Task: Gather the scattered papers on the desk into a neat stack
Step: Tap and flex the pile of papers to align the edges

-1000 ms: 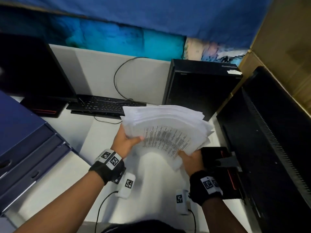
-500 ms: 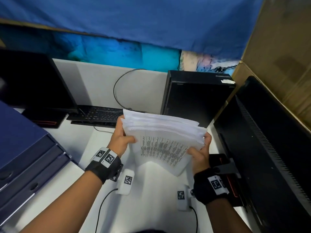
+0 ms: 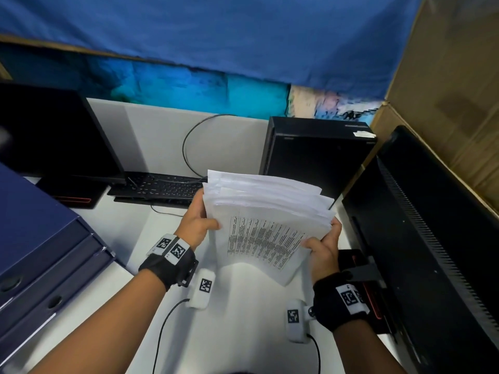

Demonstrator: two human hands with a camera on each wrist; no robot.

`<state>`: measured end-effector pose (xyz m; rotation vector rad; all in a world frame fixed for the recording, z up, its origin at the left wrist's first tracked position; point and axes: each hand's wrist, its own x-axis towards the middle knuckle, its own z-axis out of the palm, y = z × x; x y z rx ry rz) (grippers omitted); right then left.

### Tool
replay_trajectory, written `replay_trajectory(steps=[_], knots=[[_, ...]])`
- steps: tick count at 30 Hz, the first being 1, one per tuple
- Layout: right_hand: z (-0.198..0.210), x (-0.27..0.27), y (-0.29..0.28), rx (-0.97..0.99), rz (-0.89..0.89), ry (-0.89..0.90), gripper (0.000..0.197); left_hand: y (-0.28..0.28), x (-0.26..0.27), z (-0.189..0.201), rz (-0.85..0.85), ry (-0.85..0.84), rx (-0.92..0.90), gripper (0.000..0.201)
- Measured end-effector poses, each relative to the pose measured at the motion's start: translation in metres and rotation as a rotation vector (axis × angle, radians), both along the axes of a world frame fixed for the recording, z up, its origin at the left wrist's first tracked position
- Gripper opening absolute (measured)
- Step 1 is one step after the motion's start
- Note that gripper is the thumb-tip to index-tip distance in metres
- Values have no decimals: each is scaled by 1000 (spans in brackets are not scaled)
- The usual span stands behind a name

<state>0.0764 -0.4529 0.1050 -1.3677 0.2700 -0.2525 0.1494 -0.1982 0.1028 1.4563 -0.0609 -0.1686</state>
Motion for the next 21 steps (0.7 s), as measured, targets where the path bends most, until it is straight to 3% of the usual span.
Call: replay_trajectory(steps=[6, 10, 12, 17, 21], knots=[[-12, 6, 13, -266, -61, 102, 47, -11, 2, -2, 49, 25, 125, 69], [-13, 9, 19, -295, -149, 71, 35, -21, -7, -3, 123, -46, 123, 59], [-7, 3, 22, -294, -124, 64, 37, -23, -15, 1, 129, -58, 64, 62], [14, -1, 14, -181, -113, -71, 66, -21, -18, 27, 155, -139, -137, 64], [52, 12, 15, -265, -238, -185, 41, -25, -7, 44, 260, -197, -161, 38]])
